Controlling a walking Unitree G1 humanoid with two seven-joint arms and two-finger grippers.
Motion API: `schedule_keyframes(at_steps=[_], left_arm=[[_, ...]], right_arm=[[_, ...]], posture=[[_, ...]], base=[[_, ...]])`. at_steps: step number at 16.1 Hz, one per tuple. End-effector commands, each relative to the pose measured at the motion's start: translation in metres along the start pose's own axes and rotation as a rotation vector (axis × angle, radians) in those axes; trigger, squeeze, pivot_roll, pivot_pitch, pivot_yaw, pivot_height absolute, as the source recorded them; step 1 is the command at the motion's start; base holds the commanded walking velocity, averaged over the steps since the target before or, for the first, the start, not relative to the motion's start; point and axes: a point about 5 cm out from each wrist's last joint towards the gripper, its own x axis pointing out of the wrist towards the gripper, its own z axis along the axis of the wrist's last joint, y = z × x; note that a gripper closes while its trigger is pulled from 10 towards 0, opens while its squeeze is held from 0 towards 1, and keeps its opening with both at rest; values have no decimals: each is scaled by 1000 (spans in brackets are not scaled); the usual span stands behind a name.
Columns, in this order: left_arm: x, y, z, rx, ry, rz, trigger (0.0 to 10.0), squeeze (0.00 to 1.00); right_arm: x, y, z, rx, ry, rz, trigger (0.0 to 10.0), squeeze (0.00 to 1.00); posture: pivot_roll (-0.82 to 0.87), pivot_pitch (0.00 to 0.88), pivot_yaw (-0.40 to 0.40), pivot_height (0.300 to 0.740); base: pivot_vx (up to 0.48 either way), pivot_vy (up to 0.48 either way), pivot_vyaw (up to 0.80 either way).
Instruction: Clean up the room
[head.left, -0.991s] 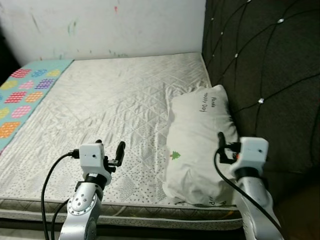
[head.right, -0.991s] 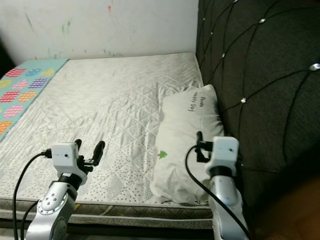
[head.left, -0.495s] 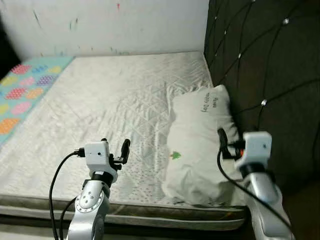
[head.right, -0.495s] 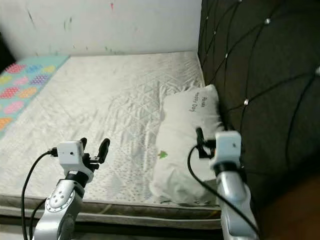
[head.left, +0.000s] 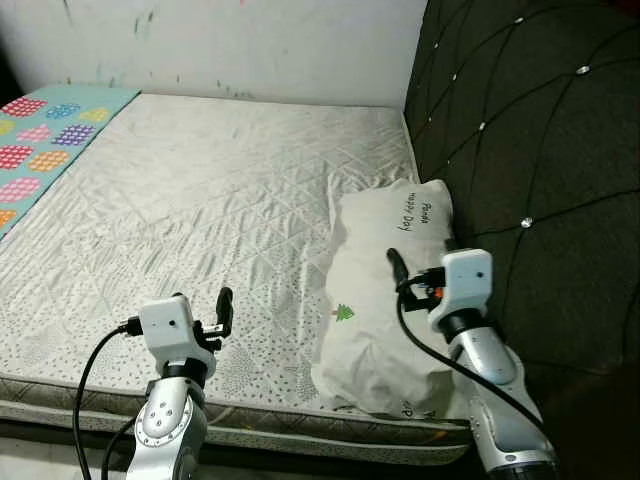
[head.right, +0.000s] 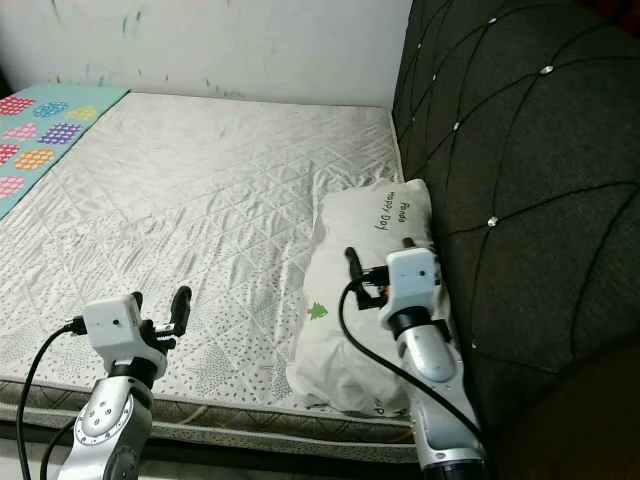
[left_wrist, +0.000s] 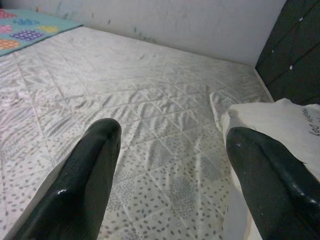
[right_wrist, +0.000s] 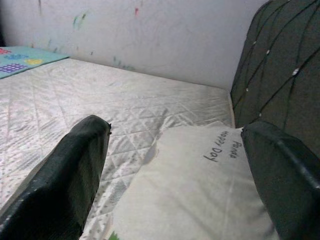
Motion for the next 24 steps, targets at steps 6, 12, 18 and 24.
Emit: schedule_keyframes(at_steps=[6,12,18,24], left_arm=[[8,-4,5,-17,-4,-35,10000,0],[12,-7,6,-17,3,-67,10000,0],[13,-5,7,-17,-2,-60,10000,0],[14,-6,6,-24,3,-65,10000,0]], right_arm=[[-5,-12,-3,-5,16,-56,10000,0],[-7,-16,-4,-5,14,-90,10000,0],[-3,-14,-4,-1,12,-85,10000,0],[-4,-16,-5,-5,18,-94,10000,0]], posture=[[-167,0,28,740],[-175,0,52,740],[-165,0,48,740],[-175,0,52,740]], base=[[0,0,-800],[0,0,-533],[0,256,0],[0,305,0]])
